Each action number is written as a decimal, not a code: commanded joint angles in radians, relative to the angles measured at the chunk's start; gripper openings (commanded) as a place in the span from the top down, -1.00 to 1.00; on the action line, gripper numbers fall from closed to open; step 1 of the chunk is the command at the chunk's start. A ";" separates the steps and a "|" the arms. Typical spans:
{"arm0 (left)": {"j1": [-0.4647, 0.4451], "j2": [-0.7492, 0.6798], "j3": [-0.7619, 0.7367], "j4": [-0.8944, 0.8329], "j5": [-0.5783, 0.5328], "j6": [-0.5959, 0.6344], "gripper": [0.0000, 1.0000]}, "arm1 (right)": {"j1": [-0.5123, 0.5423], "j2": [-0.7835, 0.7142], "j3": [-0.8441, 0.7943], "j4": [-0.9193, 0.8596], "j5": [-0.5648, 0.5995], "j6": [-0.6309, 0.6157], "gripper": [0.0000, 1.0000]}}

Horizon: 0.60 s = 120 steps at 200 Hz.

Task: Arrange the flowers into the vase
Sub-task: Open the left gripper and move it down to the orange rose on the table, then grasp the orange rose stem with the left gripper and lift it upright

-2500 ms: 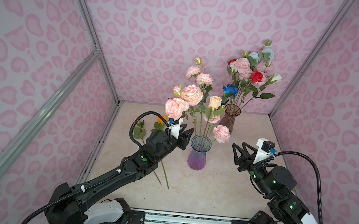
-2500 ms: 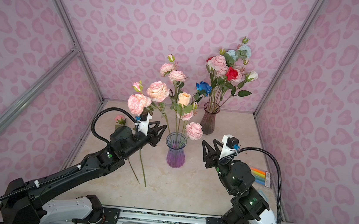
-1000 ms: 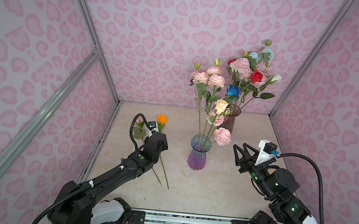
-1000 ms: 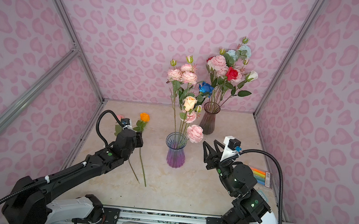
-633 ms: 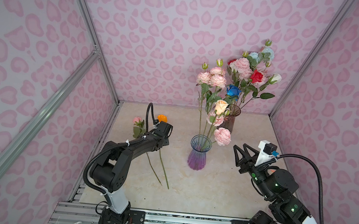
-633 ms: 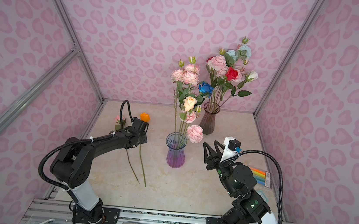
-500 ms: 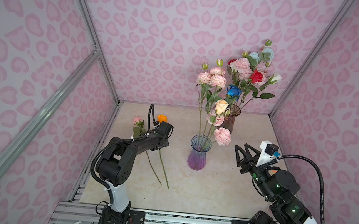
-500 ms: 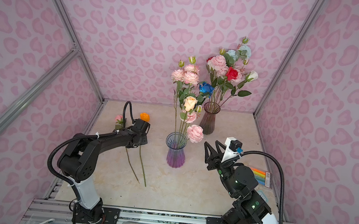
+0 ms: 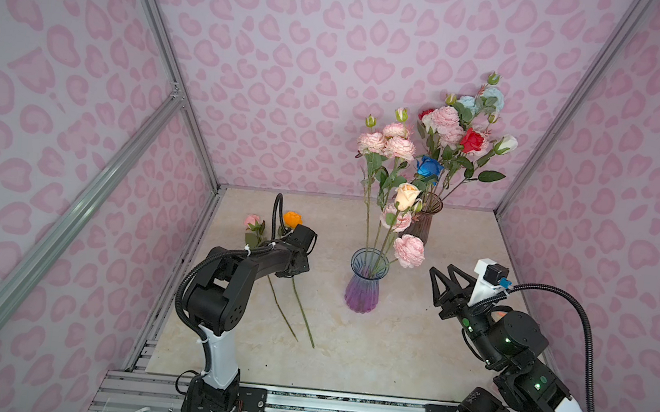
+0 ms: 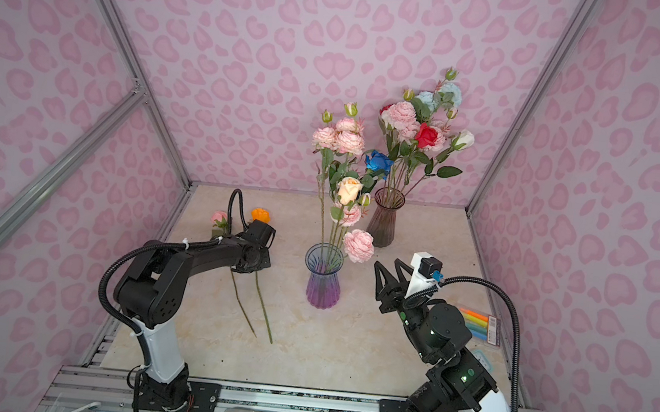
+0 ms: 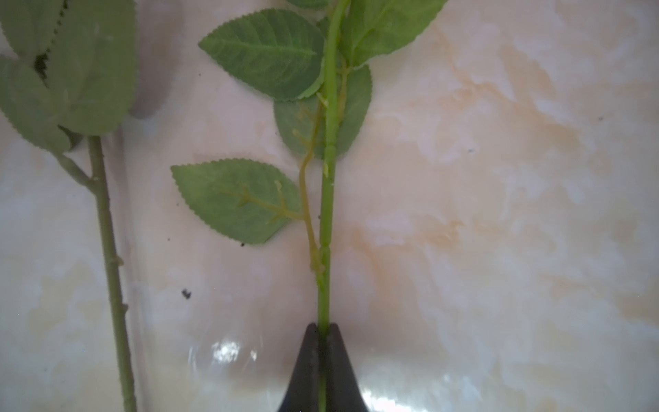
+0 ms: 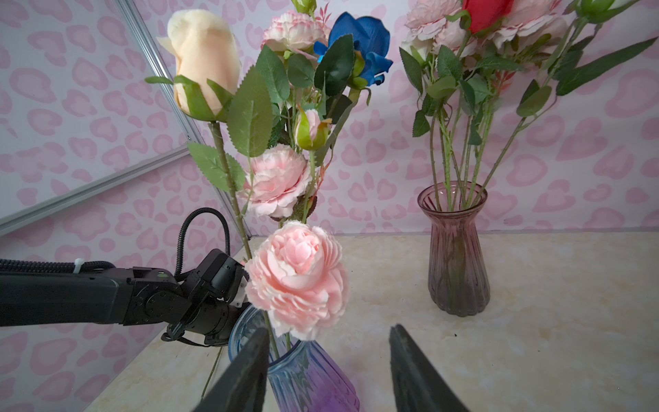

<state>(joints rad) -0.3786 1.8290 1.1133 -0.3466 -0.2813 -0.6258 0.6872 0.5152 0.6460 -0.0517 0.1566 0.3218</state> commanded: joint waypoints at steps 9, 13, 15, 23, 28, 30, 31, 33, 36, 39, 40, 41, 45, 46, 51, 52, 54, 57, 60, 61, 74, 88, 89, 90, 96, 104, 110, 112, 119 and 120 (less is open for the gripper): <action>0.000 -0.186 -0.024 0.044 0.028 0.035 0.94 | 0.000 0.004 0.009 0.007 -0.015 0.004 -0.09; -0.001 -0.213 -0.030 0.057 0.036 0.040 0.94 | 0.000 0.007 0.012 0.007 -0.021 0.003 -0.10; -0.002 -0.233 -0.031 0.063 0.041 0.043 0.94 | 0.000 0.010 0.013 0.007 -0.023 0.003 -0.09; -0.005 -0.299 -0.043 0.089 0.057 0.053 0.94 | 0.000 0.021 0.021 0.005 -0.034 0.003 -0.09; -0.005 -0.338 -0.046 0.106 0.068 0.061 0.94 | 0.001 0.027 0.025 0.004 -0.050 -0.001 -0.09; -0.006 -0.355 -0.048 0.112 0.072 0.063 0.94 | 0.001 0.030 0.028 0.004 -0.056 -0.002 -0.09; -0.006 -0.363 -0.049 0.115 0.075 0.065 0.94 | 0.000 0.032 0.029 0.005 -0.060 -0.003 -0.09; -0.007 -0.379 -0.051 0.123 0.082 0.068 0.94 | 0.000 0.035 0.032 0.004 -0.068 -0.005 -0.09; -0.008 -0.402 -0.052 0.134 0.094 0.078 0.94 | 0.001 0.040 0.038 0.003 -0.080 -0.009 -0.09; -0.010 -0.423 -0.055 0.145 0.105 0.086 0.94 | 0.001 0.044 0.043 0.001 -0.092 -0.013 -0.09; -0.011 -0.432 -0.056 0.151 0.109 0.088 0.94 | 0.000 0.045 0.045 0.000 -0.096 -0.014 -0.09; -0.011 -0.440 -0.057 0.153 0.112 0.091 0.94 | 0.001 0.047 0.047 0.000 -0.099 -0.015 -0.09; -0.015 -0.468 -0.060 0.167 0.120 0.100 0.94 | 0.001 0.053 0.054 -0.003 -0.112 -0.020 -0.09; -0.015 -0.477 -0.062 0.170 0.122 0.101 0.94 | 0.001 0.054 0.056 -0.004 -0.115 -0.020 -0.09; -0.020 -0.517 -0.066 0.187 0.131 0.110 0.94 | 0.001 0.062 0.066 -0.010 -0.122 -0.023 -0.08; -0.022 -0.524 -0.067 0.192 0.133 0.111 0.94 | 0.001 0.063 0.068 -0.011 -0.124 -0.023 -0.08; -0.024 -0.539 -0.069 0.200 0.139 0.118 0.94 | 0.002 0.065 0.071 -0.014 -0.126 -0.024 -0.07; -0.027 -0.563 -0.074 0.215 0.150 0.128 0.94 | 0.002 0.070 0.078 -0.017 -0.127 -0.025 -0.07; -0.031 -0.588 -0.081 0.235 0.160 0.139 0.94 | 0.002 0.073 0.083 -0.019 -0.126 -0.026 -0.07; -0.033 -0.595 -0.084 0.242 0.162 0.142 0.94 | 0.002 0.073 0.084 -0.019 -0.125 -0.027 -0.07; -0.061 -0.698 -0.125 0.346 0.186 0.180 0.94 | 0.002 0.080 0.096 -0.021 -0.113 -0.029 -0.05; -0.097 -0.800 -0.183 0.511 0.236 0.228 0.94 | 0.003 0.084 0.099 -0.012 -0.101 -0.029 -0.05; -0.100 -0.807 -0.187 0.521 0.238 0.231 0.94 | 0.003 0.084 0.099 -0.011 -0.100 -0.028 -0.05; -0.102 -0.813 -0.190 0.526 0.240 0.233 0.94 | 0.002 0.085 0.099 -0.010 -0.100 -0.028 -0.05; -0.117 -0.846 -0.208 0.613 0.255 0.249 0.94 | 0.002 0.088 0.100 -0.003 -0.099 -0.026 -0.04; -0.135 -0.878 -0.227 0.700 0.269 0.268 0.94 | 0.002 0.091 0.102 0.004 -0.098 -0.023 -0.04; -0.144 -0.894 -0.234 0.758 0.277 0.278 0.94 | 0.002 0.095 0.104 0.010 -0.099 -0.019 -0.04; -0.146 -0.900 -0.235 0.774 0.280 0.281 0.94 | 0.002 0.097 0.106 0.011 -0.099 -0.018 -0.04; -0.153 -0.905 -0.229 0.822 0.298 0.294 0.94 | 0.002 0.102 0.107 0.018 -0.106 -0.014 -0.04; -0.154 -0.906 -0.228 0.829 0.300 0.296 0.94 | 0.003 0.104 0.107 0.020 -0.107 -0.014 -0.03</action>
<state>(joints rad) -0.5117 0.9627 0.8955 0.1493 -0.0536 -0.4137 0.6880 0.6071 0.7448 -0.0578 0.0593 0.3031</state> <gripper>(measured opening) 0.064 0.521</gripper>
